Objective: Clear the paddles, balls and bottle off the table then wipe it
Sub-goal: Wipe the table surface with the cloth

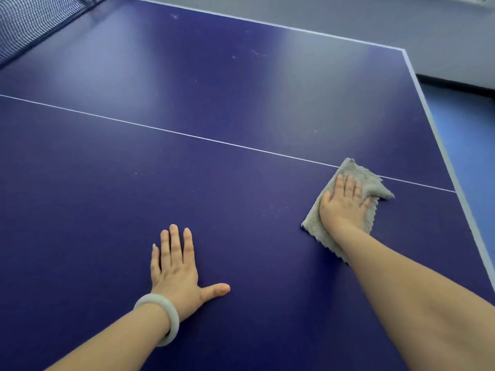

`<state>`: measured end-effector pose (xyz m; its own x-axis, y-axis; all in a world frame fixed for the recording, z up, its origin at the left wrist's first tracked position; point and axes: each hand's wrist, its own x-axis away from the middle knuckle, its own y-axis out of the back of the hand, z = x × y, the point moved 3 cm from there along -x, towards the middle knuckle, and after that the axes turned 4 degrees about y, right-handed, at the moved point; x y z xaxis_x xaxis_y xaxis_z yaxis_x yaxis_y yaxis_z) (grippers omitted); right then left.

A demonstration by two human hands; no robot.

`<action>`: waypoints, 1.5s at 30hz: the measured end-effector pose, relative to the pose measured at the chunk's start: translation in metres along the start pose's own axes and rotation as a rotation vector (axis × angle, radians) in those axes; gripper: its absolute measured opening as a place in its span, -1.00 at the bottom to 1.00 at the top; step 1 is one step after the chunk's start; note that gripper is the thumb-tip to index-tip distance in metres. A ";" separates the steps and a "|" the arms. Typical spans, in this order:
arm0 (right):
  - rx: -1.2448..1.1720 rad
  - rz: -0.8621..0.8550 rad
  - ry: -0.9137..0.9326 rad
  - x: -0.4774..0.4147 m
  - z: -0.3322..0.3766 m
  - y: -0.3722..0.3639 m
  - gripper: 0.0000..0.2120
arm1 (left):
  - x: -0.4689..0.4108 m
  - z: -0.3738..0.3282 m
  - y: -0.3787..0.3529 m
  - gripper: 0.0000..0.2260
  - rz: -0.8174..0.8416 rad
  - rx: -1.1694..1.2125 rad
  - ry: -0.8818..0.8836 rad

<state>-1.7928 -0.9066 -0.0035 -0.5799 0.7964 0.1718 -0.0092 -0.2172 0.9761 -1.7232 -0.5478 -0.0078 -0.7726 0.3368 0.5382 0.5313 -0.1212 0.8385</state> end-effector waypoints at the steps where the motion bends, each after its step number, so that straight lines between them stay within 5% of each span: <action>1: 0.007 0.010 0.050 -0.008 0.014 0.000 -0.42 | 0.000 0.000 0.000 0.24 0.002 -0.002 0.003; 8: 0.077 0.109 0.942 0.067 0.106 -0.029 -0.45 | 0.002 -0.002 0.004 0.25 0.009 -0.025 0.015; 10: 0.094 0.101 1.017 0.072 0.084 -0.027 -0.45 | 0.001 -0.002 0.003 0.25 0.014 -0.021 0.014; 17: 0.023 -0.004 0.203 0.019 0.036 -0.013 -0.45 | 0.000 -0.001 0.001 0.24 -0.002 -0.039 0.011; 19: -0.001 0.003 0.272 0.038 0.071 -0.021 -0.44 | 0.000 -0.001 0.001 0.24 -0.004 -0.048 0.014; 23: 0.074 0.057 0.853 0.114 0.114 -0.040 -0.45 | 0.002 -0.001 0.002 0.25 -0.035 -0.068 0.015; 25: 0.109 0.072 0.980 0.126 0.089 -0.041 -0.46 | 0.001 0.000 0.002 0.25 -0.033 -0.055 0.010; 32: 0.010 -0.013 0.181 0.087 0.002 -0.025 -0.44 | -0.003 0.000 -0.001 0.23 -0.043 -0.061 0.014; 38: 0.007 -0.023 0.396 0.180 0.084 -0.055 -0.42 | -0.002 -0.001 0.000 0.24 -0.056 -0.093 0.010; 45: -0.059 -0.049 0.211 0.283 0.108 -0.074 -0.42 | 0.001 0.000 0.002 0.21 -0.057 -0.074 -0.019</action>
<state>-1.8684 -0.6036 -0.0129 -0.7351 0.6723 0.0869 -0.0850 -0.2186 0.9721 -1.7234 -0.5479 -0.0053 -0.7938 0.3629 0.4881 0.4588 -0.1695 0.8722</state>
